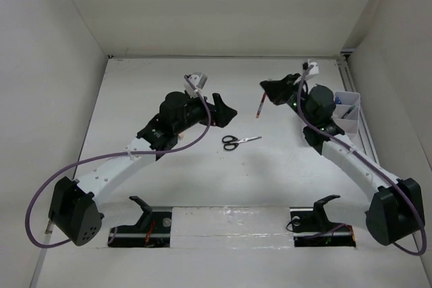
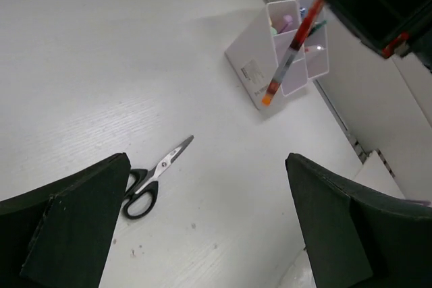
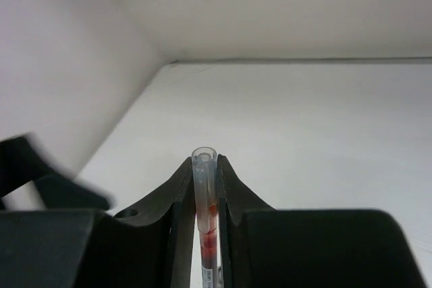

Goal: Sort the stationery into containers
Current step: Place the pen in the storage box, then pick up the stapler from the center of the board.

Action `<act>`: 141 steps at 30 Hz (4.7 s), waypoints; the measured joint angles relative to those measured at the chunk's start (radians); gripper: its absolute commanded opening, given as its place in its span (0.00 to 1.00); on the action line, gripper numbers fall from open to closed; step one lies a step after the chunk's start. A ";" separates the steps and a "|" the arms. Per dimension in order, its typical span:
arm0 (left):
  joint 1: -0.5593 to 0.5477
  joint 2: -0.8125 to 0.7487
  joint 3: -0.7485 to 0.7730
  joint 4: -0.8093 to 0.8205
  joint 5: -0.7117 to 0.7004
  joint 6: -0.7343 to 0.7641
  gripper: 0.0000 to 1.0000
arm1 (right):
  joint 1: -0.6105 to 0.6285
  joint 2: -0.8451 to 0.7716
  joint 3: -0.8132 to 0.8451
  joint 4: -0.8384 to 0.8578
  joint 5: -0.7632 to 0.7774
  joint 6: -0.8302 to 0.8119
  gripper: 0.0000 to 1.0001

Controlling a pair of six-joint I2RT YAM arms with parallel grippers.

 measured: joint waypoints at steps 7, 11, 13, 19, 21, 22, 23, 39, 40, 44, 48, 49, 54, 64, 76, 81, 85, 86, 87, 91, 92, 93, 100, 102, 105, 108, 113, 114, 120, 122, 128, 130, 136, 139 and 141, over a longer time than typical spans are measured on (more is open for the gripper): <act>0.000 -0.074 -0.077 -0.074 -0.108 -0.098 1.00 | -0.299 -0.061 0.008 -0.116 0.195 -0.101 0.00; 0.000 -0.117 -0.161 -0.096 -0.118 -0.123 1.00 | -0.421 -0.134 0.006 -0.122 0.296 -0.132 0.00; 0.000 -0.132 -0.195 -0.102 -0.124 -0.129 1.00 | -0.481 -0.157 0.005 -0.117 0.337 -0.137 0.00; 0.000 -0.166 -0.243 -0.122 -0.142 -0.143 1.00 | -0.576 -0.162 -0.029 -0.079 0.477 -0.161 0.00; 0.000 -0.182 -0.246 -0.133 -0.142 -0.146 1.00 | -0.606 -0.140 -0.042 -0.056 0.518 -0.167 0.00; 0.000 -0.194 -0.248 -0.134 -0.138 -0.149 1.00 | -0.621 -0.124 -0.049 -0.043 0.533 -0.167 0.00; 0.000 -0.209 -0.251 -0.133 -0.135 -0.152 1.00 | -0.636 -0.106 -0.054 -0.034 0.542 -0.167 0.00; 0.000 -0.206 -0.271 -0.066 -0.006 -0.163 1.00 | -0.751 0.140 -0.053 0.005 0.573 -0.204 0.00; 0.000 -0.203 -0.271 -0.062 -0.003 -0.163 1.00 | -0.761 0.151 -0.050 0.005 0.572 -0.205 0.00; 0.000 -0.195 -0.274 -0.040 0.019 -0.162 1.00 | -0.778 0.173 -0.040 0.010 0.572 -0.204 0.00; 0.000 -0.180 -0.277 -0.031 0.030 -0.161 1.00 | -0.778 0.197 -0.034 0.018 0.562 -0.203 0.00; 0.000 -0.180 -0.278 -0.032 0.032 -0.160 1.00 | -0.778 0.203 -0.034 0.018 0.557 -0.200 0.00; 0.000 -0.180 -0.280 -0.027 0.037 -0.159 1.00 | -0.778 0.233 -0.033 0.018 0.538 -0.177 0.03; 0.000 -0.185 -0.285 -0.025 0.037 -0.159 1.00 | -0.778 0.238 -0.034 0.018 0.464 -0.135 0.54; 0.000 -0.196 -0.294 -0.047 -0.027 -0.163 1.00 | -0.748 0.108 -0.072 0.014 0.399 -0.116 1.00; 0.000 -0.157 -0.273 -0.129 -0.155 -0.192 1.00 | -0.561 -0.043 -0.037 -0.035 0.471 -0.140 1.00; 0.007 -0.129 -0.245 -0.209 -0.254 -0.233 1.00 | -0.386 -0.139 0.025 -0.137 0.514 -0.164 1.00; 0.010 -0.129 -0.240 -0.227 -0.273 -0.243 1.00 | -0.344 -0.159 0.039 -0.169 0.526 -0.169 1.00; 0.013 -0.130 -0.235 -0.249 -0.298 -0.257 1.00 | -0.291 -0.182 0.051 -0.208 0.550 -0.179 1.00; 0.035 -0.150 -0.224 -0.335 -0.430 -0.343 1.00 | -0.109 -0.221 0.059 -0.330 0.608 -0.192 1.00; 0.040 -0.155 -0.220 -0.362 -0.478 -0.372 1.00 | -0.068 -0.223 0.058 -0.364 0.615 -0.194 1.00; 0.044 -0.156 -0.209 -0.397 -0.526 -0.404 1.00 | -0.029 -0.227 0.055 -0.394 0.618 -0.193 1.00; 0.078 0.012 -0.048 -0.559 -0.752 -0.561 1.00 | 0.167 -0.308 -0.037 -0.487 0.567 -0.150 1.00; 0.120 0.093 -0.017 -0.555 -0.759 -0.565 1.00 | 0.227 -0.322 -0.055 -0.486 0.543 -0.131 1.00; 0.182 0.209 0.008 -0.543 -0.750 -0.554 1.00 | 0.306 -0.337 -0.074 -0.489 0.518 -0.113 1.00; 0.217 0.326 0.042 -0.543 -0.740 -0.539 1.00 | 0.365 -0.343 -0.082 -0.489 0.512 -0.100 1.00; 0.214 0.420 0.069 -0.539 -0.704 -0.525 0.98 | 0.401 -0.370 -0.085 -0.496 0.517 -0.091 1.00; 0.214 0.424 0.069 -0.538 -0.698 -0.525 0.98 | 0.401 -0.376 -0.086 -0.496 0.517 -0.089 1.00; 0.215 0.427 0.069 -0.518 -0.661 -0.518 0.76 | 0.401 -0.375 -0.091 -0.493 0.517 -0.080 1.00; 0.215 0.434 0.067 -0.511 -0.655 -0.511 0.76 | 0.401 -0.362 -0.093 -0.491 0.517 -0.076 1.00; 0.252 0.465 0.031 -0.499 -0.624 -0.498 0.54 | 0.401 -0.339 -0.105 -0.484 0.515 -0.065 1.00; 0.262 0.464 0.029 -0.494 -0.616 -0.492 0.52 | 0.401 -0.339 -0.105 -0.483 0.513 -0.064 1.00; 0.268 0.465 0.016 -0.451 -0.610 -0.470 0.00 | 0.401 -0.340 -0.105 -0.474 0.510 -0.050 1.00; 0.268 0.457 0.002 -0.412 -0.585 -0.431 0.00 | 0.401 -0.340 -0.105 -0.464 0.505 -0.046 1.00; 0.269 0.430 -0.034 -0.360 -0.550 -0.398 0.00 | 0.400 -0.340 -0.105 -0.460 0.496 -0.045 1.00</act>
